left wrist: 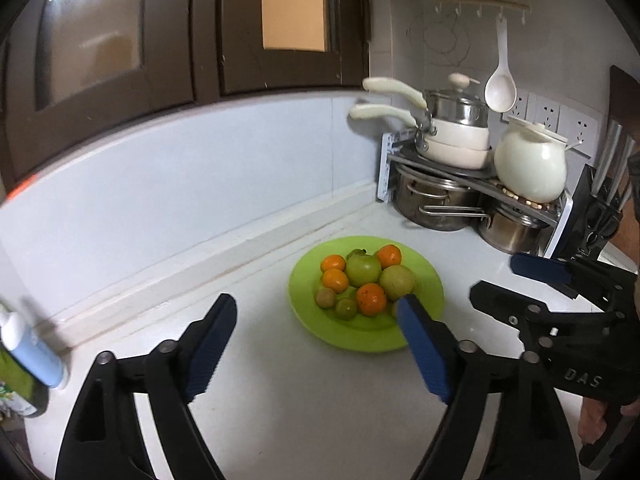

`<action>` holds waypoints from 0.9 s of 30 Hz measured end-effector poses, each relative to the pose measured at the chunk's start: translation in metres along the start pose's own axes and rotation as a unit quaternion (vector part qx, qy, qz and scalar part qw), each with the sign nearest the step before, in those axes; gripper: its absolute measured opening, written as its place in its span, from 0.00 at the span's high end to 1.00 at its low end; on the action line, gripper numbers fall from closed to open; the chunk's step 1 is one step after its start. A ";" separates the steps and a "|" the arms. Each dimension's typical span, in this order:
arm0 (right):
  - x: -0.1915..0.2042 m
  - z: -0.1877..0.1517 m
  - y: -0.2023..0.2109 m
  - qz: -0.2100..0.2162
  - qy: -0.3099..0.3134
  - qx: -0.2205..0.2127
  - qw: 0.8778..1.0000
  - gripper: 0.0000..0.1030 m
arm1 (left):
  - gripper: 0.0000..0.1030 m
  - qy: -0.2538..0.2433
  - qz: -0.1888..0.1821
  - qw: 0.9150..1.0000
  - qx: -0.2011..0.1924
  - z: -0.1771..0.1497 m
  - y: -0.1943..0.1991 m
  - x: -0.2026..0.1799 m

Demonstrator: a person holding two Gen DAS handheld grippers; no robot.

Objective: Organize fruits

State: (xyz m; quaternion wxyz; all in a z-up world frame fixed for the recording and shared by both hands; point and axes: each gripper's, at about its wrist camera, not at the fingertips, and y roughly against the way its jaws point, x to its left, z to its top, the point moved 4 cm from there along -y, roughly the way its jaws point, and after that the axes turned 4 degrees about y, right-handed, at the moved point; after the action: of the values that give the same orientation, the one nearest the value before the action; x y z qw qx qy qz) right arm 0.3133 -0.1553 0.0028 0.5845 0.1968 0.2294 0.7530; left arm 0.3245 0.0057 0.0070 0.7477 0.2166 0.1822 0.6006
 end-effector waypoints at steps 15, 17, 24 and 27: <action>0.009 -0.047 0.095 -0.039 -0.026 -0.033 0.998 0.24 | 0.03 0.003 -0.007 0.999 -0.036 -0.038 0.092 -0.025; 0.009 -0.054 0.106 -0.038 -0.021 -0.034 0.998 0.22 | 0.01 0.005 -0.002 0.999 -0.042 -0.045 0.104 -0.030; 0.005 -0.083 0.148 -0.036 -0.008 -0.036 0.999 0.22 | 0.00 0.007 0.018 0.998 -0.054 -0.070 0.150 -0.053; 0.003 -0.097 0.166 -0.034 -0.013 -0.035 0.999 0.19 | 0.00 0.012 0.020 0.998 -0.055 -0.081 0.169 -0.062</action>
State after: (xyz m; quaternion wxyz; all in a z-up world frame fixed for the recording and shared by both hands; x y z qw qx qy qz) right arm 0.1263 -0.1984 0.0191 0.6189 0.1777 0.2018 0.7380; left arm 0.1297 -0.0149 0.0313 0.7439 0.1723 0.1534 0.6273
